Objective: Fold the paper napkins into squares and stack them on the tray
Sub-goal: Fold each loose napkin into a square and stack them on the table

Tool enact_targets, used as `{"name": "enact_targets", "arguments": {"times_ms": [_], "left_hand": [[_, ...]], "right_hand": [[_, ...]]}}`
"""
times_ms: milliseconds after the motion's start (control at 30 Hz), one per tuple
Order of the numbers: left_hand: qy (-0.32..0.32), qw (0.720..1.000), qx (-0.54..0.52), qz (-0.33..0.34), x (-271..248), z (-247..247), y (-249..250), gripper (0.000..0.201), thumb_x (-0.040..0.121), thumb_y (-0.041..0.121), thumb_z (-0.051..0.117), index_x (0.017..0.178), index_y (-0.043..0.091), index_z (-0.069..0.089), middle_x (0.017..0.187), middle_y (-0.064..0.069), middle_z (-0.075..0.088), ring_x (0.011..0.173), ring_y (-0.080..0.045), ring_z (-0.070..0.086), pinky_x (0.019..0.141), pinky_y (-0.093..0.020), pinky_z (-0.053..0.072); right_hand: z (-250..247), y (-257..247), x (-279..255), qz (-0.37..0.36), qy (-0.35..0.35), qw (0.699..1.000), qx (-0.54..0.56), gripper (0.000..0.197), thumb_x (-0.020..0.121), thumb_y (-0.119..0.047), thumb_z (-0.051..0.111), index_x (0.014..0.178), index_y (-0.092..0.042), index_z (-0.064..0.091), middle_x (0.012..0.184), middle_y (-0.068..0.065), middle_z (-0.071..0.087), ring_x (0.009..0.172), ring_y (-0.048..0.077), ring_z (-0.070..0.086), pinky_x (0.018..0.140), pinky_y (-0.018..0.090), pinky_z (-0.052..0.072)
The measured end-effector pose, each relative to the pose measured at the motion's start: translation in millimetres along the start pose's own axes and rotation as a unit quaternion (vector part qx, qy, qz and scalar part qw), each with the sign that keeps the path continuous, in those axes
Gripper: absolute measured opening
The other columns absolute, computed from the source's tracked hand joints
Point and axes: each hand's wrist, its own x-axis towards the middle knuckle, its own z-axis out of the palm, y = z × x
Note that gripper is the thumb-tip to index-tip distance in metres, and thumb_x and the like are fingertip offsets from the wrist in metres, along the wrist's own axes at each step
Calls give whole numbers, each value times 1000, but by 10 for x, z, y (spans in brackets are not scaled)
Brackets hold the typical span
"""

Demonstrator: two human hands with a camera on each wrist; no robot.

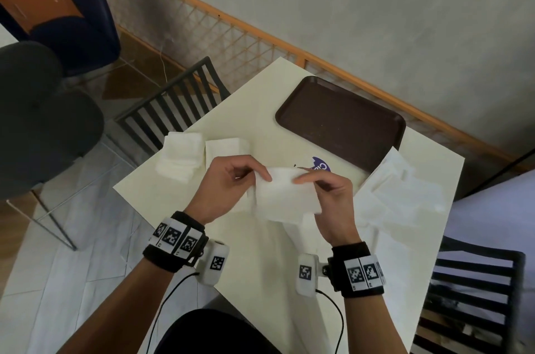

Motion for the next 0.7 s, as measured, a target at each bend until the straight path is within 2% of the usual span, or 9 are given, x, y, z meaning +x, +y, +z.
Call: {"name": "enact_targets", "arguments": {"times_ms": [133, 267, 333, 433, 500, 567, 600, 633, 700], "left_hand": [[9, 1000, -27, 1, -42, -135, -33, 35, 103, -18, 50, 94, 4, 77, 94, -10, 76, 90, -25, 70, 82, -42, 51], [14, 999, -46, -12, -77, -252, -78, 33, 104, -11, 47, 94, 6, 74, 90, -8, 71, 87, -25, 62, 82, -44, 47], [21, 999, -34, -20, -101, -319, -73, 31, 99, -3, 47, 89, 10, 73, 85, -3, 66, 80, -20, 56, 79, -38, 44], [1, 1000, 20, 1, -146, -397, -75, 30, 92, -2, 47, 86, 11, 73, 84, 0, 68, 77, -26, 56, 75, -33, 42], [-21, 998, 62, 26, -184, -403, -76, 26, 96, -1, 53, 87, 12, 73, 84, -1, 71, 80, -25, 65, 77, -26, 48], [-21, 994, 93, 49, -198, -397, -78, 20, 101, 3, 61, 87, 11, 72, 82, -2, 72, 81, -26, 70, 79, -30, 57], [-7, 993, 104, 55, -200, -403, -87, 19, 102, 8, 64, 85, 11, 71, 79, -3, 71, 78, -28, 70, 79, -35, 59], [17, 992, 115, 56, -205, -420, -98, 21, 102, 16, 66, 82, 11, 69, 76, -4, 68, 75, -30, 68, 76, -39, 59], [88, 989, 115, 40, -224, -475, -132, 34, 101, 32, 67, 77, 9, 66, 71, -5, 64, 71, -30, 64, 72, -39, 56]], "right_hand": [[134, 14, 7, 3, -20, 1000, 4, 25, 95, 24, 62, 93, 10, 82, 112, 24, 82, 112, 38, 77, 95, 43, 59], [180, 59, 23, 3, -64, 997, -33, 50, 94, 24, 57, 89, -13, 90, 122, 13, 81, 122, 37, 72, 106, 54, 54], [179, 58, 35, 6, -88, 996, -9, 50, 89, 21, 50, 87, -10, 89, 125, 17, 79, 125, 38, 68, 106, 55, 51], [303, -7, 48, -19, -80, 997, 2, 30, 85, 7, 47, 87, 4, 76, 119, 19, 78, 117, 37, 68, 101, 51, 53], [523, 8, 62, -65, -62, 984, -152, 20, 102, -15, 55, 97, -9, 73, 109, 2, 78, 111, 26, 72, 94, 46, 56], [743, 108, 74, -115, -85, 930, -339, 31, 110, -47, 54, 94, -23, 65, 95, -10, 73, 97, 16, 67, 84, 40, 54], [821, 180, 88, -142, -91, 902, -397, 38, 111, -54, 50, 87, -25, 58, 86, -12, 67, 88, 16, 61, 79, 42, 52], [867, 235, 104, -164, -87, 889, -419, 41, 112, -53, 49, 81, -27, 49, 78, -13, 58, 80, 17, 54, 73, 44, 49], [887, 336, 142, -175, -49, 899, -399, 43, 113, -45, 53, 76, -28, 40, 70, -13, 47, 73, 18, 45, 66, 41, 42]]}}
